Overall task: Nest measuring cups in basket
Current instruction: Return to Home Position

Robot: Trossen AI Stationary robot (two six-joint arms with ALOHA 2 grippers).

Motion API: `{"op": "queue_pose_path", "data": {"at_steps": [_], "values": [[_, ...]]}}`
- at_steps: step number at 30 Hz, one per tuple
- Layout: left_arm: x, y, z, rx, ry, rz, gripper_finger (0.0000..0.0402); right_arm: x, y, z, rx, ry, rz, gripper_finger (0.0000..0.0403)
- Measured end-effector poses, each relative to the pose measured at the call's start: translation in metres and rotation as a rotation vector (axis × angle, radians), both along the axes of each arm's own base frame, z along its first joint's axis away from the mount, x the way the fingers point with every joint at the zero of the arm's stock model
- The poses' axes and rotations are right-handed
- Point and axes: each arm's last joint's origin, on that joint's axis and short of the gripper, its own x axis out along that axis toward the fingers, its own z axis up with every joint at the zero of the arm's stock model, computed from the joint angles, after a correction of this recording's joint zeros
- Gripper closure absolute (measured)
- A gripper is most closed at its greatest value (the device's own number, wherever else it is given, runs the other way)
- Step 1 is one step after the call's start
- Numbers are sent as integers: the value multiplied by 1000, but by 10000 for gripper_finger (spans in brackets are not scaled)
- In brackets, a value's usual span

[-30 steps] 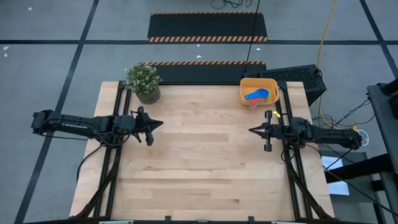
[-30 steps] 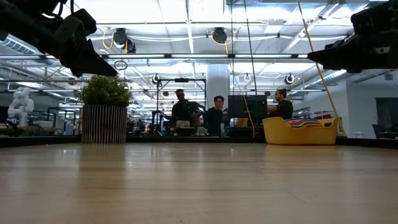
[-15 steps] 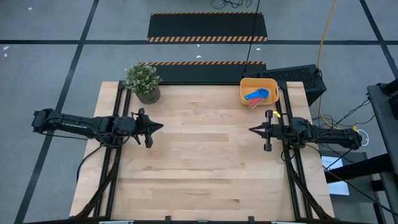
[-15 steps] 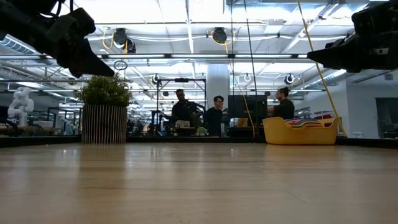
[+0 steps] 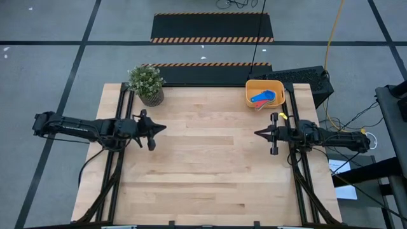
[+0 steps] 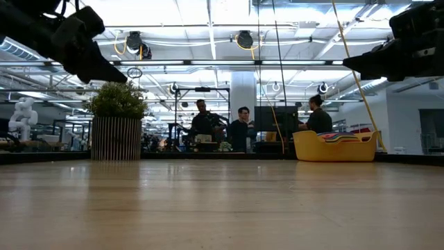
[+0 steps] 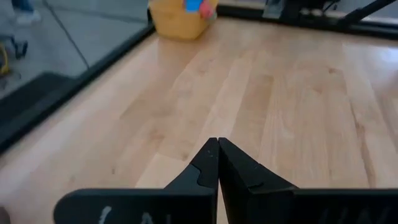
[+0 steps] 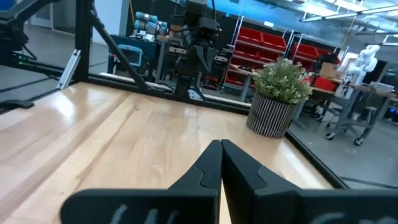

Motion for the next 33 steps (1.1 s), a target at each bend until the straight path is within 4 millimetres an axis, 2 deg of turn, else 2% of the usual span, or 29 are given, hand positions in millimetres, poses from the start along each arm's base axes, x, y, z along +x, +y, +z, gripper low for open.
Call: {"op": "queue_pose_path", "data": {"at_steps": [7, 11, 15, 19, 27, 33], "values": [[-18, 1, 19, 79, -137, -36, 399, 0, 0, 11, 0, -117, -1, 403], [-30, 2, 28, 76, -235, -34, 399, 0, 0, 11, 1, -117, 0, 403], [-40, 3, 30, 121, -258, -48, 400, 0, 0, 12, 0, -122, 0, 403], [-45, 2, 19, 138, -299, -87, 400, 0, 0, 12, 0, -124, 0, 403], [-45, -1, -16, 102, -482, -167, 400, 0, 0, 12, 0, -127, 0, 403], [-46, -3, -28, 71, -540, -222, 401, -1, 0, 12, 0, -128, 0, 403]]}}
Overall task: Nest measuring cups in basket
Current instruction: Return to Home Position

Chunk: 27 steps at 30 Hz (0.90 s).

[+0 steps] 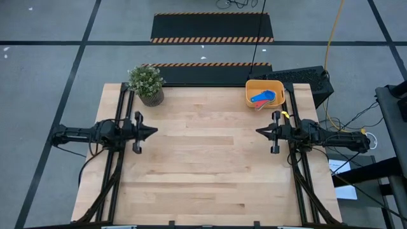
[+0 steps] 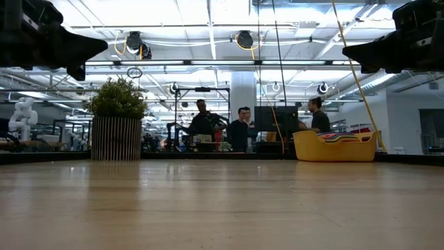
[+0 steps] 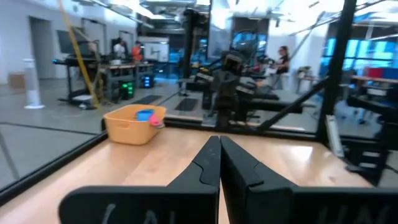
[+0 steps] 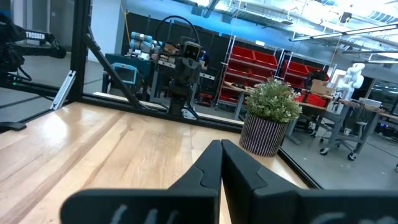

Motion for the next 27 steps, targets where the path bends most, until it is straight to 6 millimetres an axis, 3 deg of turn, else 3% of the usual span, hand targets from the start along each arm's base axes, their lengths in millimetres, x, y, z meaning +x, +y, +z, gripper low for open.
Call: {"op": "queue_pose_path", "data": {"at_steps": [10, 27], "values": [[1, -4, -11, -12, 125, -147, 397, 0, 0, 0, 0, 0, 0, 403], [1, 9, -12, 0, 132, -15, 395, 0, 0, 0, 0, 1, 1, 403]]}}
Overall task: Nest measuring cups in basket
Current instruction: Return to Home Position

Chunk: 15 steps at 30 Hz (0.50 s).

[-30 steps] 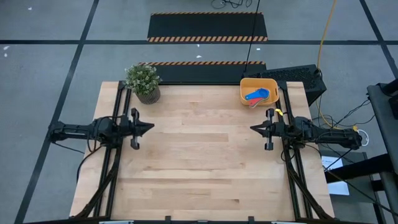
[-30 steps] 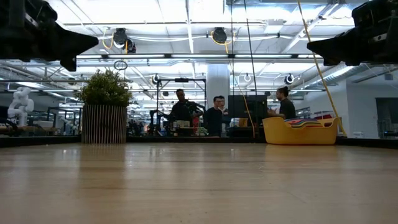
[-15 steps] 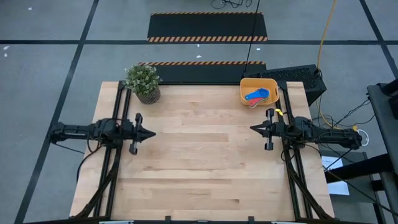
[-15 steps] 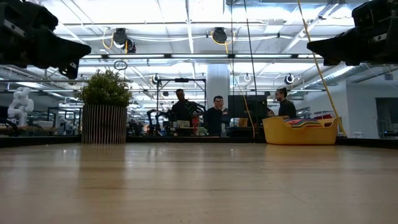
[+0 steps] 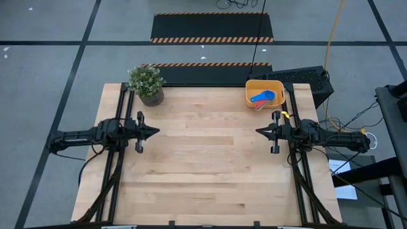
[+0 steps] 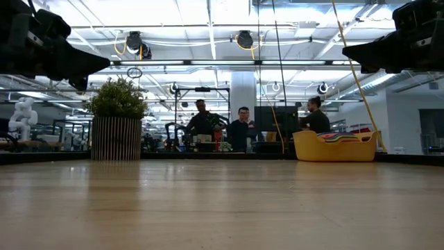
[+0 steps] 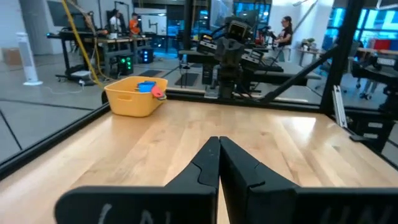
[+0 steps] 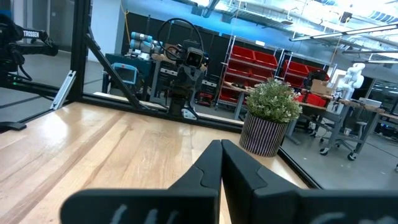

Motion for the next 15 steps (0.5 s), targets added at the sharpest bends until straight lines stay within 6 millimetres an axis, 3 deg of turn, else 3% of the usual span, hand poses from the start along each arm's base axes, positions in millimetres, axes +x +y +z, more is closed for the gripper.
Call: {"op": "queue_pose_path", "data": {"at_steps": [7, 15], "values": [[0, 1, 0, -68, -7, -16, 397, 0, 0, 0, 0, 0, 0, 403], [0, 1, 0, -66, -9, -16, 360, 0, 0, 0, 0, 0, 0, 403]]}}
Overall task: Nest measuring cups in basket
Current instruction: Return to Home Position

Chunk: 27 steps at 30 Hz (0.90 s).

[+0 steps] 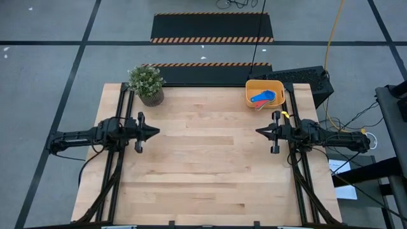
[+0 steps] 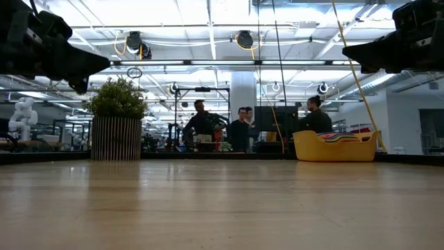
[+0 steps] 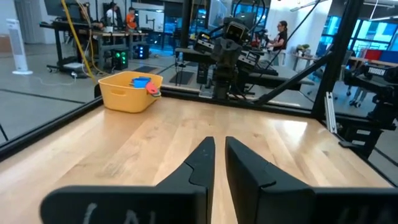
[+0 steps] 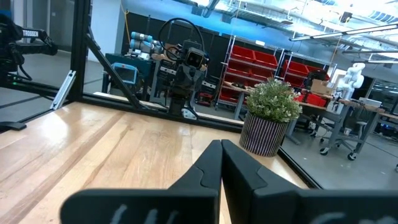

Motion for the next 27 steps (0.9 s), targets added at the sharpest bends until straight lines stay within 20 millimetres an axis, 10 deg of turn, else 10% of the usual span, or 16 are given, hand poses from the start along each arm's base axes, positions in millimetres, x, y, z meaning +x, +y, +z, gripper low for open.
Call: {"op": "queue_pose_path", "data": {"at_steps": [27], "values": [[0, 2, 0, 56, 0, 44, 355, 0, 0, 0, 0, 0, 0, 403]]}}
